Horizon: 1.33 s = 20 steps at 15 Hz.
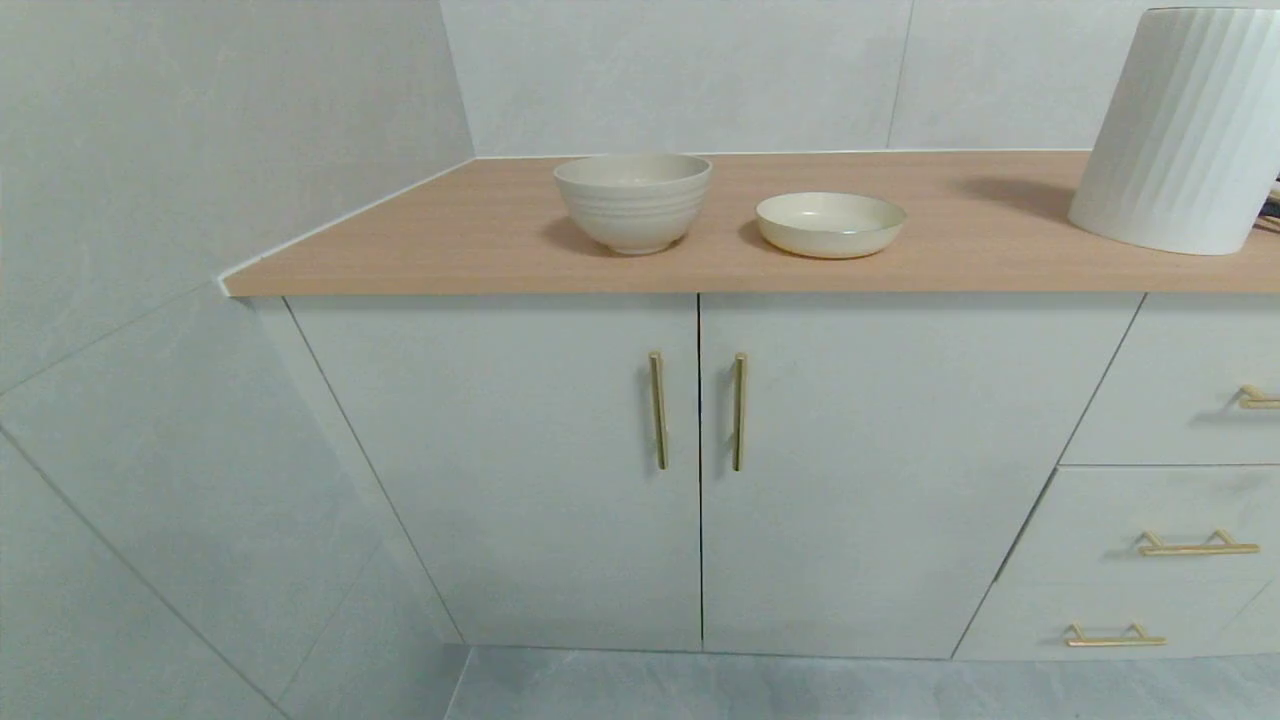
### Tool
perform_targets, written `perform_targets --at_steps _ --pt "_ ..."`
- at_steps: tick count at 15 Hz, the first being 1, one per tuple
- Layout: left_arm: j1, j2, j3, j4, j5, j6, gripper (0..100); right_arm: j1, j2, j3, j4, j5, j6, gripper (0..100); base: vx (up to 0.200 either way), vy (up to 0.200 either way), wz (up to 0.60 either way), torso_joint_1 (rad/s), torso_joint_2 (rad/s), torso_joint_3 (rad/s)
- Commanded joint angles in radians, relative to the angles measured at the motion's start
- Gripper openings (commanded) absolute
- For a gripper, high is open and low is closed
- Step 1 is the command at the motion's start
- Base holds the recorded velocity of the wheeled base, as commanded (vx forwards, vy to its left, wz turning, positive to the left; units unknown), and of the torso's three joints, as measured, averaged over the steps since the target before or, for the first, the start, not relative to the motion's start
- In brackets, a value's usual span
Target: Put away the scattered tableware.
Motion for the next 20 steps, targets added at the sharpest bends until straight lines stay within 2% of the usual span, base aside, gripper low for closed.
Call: perform_targets --at_steps 1,3,5,6,9,10,11,13,14,15,16,20 --pt "0.000 0.000 0.000 0.000 0.001 0.000 100 0.056 0.316 -0.245 0.061 0.227 0.044 100 0.000 0.000 0.00 0.000 0.00 0.000" --pt "0.000 0.000 0.000 0.000 0.001 0.000 100 0.076 0.588 -0.276 -0.006 0.339 0.024 100 0.000 0.000 0.00 0.000 0.00 0.000" --pt "0.000 0.000 0.000 0.000 0.001 0.000 100 0.143 0.770 -0.336 -0.091 0.344 0.026 100 0.000 0.000 0.00 0.000 0.00 0.000" --pt "0.000 0.000 0.000 0.000 0.001 0.000 100 0.249 0.939 -0.409 -0.157 0.340 0.031 100 0.000 0.000 0.00 0.000 0.00 0.000" --pt "0.000 0.000 0.000 0.000 0.001 0.000 100 0.433 1.269 -0.584 -0.243 0.337 0.050 100 0.000 0.000 0.00 0.000 0.00 0.000" --pt "0.000 0.000 0.000 0.000 0.001 0.000 100 0.433 1.269 -0.584 -0.243 0.337 0.050 100 0.000 0.000 0.00 0.000 0.00 0.000" --pt "0.000 0.000 0.000 0.000 0.001 0.000 100 0.482 1.460 -0.685 -0.347 0.334 0.064 100 0.000 0.000 0.00 0.000 0.00 0.000" --pt "0.000 0.000 0.000 0.000 0.001 0.000 100 0.512 1.605 -0.779 -0.401 0.328 0.089 100 0.000 0.000 0.00 0.000 0.00 0.000" --pt "0.000 0.000 0.000 0.000 0.001 0.000 100 0.512 1.605 -0.779 -0.401 0.328 0.089 100 0.000 0.000 0.00 0.000 0.00 0.000" --pt "0.000 0.000 0.000 0.000 0.001 0.000 100 0.532 1.715 -0.880 -0.402 0.328 0.104 100 0.000 0.000 0.00 0.000 0.00 0.000" --pt "0.000 0.000 0.000 0.000 0.001 0.000 100 0.542 1.763 -0.922 -0.402 0.327 0.107 100 0.000 0.000 0.00 0.000 0.00 0.000" --pt "0.000 0.000 0.000 0.000 0.001 0.000 100 0.579 1.890 -0.962 -0.448 0.275 0.149 100 0.000 0.000 0.00 0.000 0.00 0.000"
